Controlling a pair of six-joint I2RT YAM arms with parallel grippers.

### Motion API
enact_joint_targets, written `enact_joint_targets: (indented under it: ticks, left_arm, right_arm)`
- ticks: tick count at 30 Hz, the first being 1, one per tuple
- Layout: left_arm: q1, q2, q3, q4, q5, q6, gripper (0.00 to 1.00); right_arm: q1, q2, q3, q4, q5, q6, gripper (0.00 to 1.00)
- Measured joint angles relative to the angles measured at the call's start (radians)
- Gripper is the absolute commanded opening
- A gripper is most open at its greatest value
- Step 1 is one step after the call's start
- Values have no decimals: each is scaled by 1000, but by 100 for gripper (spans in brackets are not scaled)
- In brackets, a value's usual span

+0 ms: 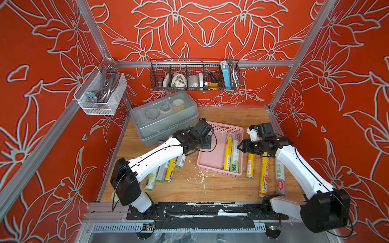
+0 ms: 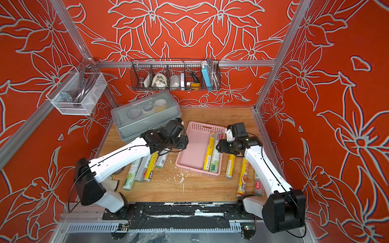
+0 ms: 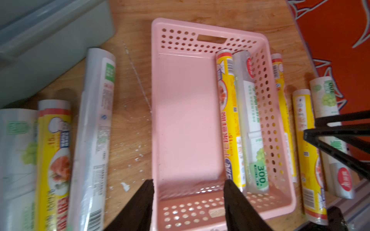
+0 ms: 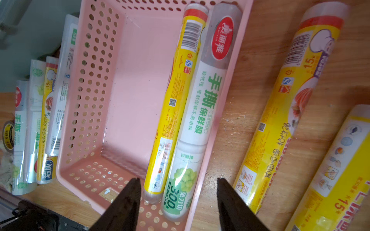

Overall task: Put the plastic wrap into the basket
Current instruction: Pick up the plastic wrap from the center of the board.

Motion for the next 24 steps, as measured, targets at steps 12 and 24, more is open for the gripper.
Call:
enact_joint_targets:
  ticks: [12,24]
  left_arm:
    - [174,-94,-221,-33,-6,50,57]
    - [186,-94,-258,14,3,50,57]
  right_arm:
    - [-30,52,26,-68,188,2,66]
    - [-161,180,-54,-8,259,3,71]
